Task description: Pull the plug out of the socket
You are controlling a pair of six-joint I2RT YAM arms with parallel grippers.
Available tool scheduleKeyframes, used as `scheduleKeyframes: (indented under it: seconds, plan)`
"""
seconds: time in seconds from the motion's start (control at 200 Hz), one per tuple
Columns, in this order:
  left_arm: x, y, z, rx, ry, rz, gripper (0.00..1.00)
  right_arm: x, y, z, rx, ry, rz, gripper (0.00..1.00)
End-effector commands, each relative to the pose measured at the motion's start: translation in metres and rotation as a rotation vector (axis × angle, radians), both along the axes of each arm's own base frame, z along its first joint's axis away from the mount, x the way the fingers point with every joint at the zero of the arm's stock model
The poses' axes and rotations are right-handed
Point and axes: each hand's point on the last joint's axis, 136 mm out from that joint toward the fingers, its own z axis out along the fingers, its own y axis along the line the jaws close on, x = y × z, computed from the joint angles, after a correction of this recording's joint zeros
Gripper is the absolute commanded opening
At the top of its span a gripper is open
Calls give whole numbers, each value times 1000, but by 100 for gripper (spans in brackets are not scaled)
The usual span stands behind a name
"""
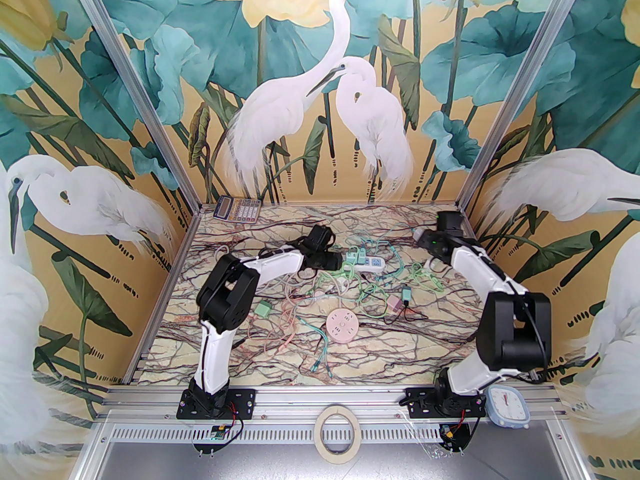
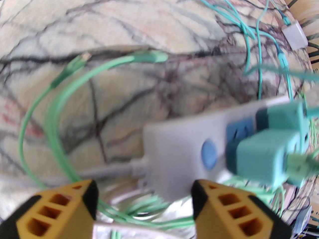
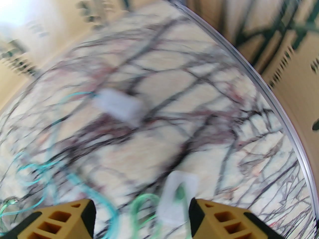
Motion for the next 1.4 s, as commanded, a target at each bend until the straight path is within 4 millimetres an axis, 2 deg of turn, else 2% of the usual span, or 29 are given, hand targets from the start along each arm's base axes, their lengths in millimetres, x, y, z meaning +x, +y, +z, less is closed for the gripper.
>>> scheduleKeyframes:
  seconds: [0.0,0.215,0.36,0.435,0.53,0.67,0.805,1.035,1.395]
  plan:
    - [-18,22,-5,39,-11,24,78,-2,28,20,-52,-63,96,68]
    - [-18,22,25,-52,-132,30,80,-9,102,6,8,-75,341,67]
    - [-20,19,25,-72,-129,21,75,-13,142,-9,47,-56,471,61]
    - [-20,19,24,-72,-128,21,71,-13,154,-16,45,-48,504,61]
    - [-19,18,25,-77,-133,20,67,-14,165,-30,58,-15,526,56]
    - [-19,18,23,-77,-127,17,60,-18,186,-41,66,8,579,55]
    - [-18,17,19,-73,-117,14,52,-17,197,-44,82,15,589,55]
    - [-8,16,17,-104,-103,24,50,-10,212,-55,106,56,583,51]
    - [5,10,17,-157,-95,23,50,7,207,-73,66,114,498,45]
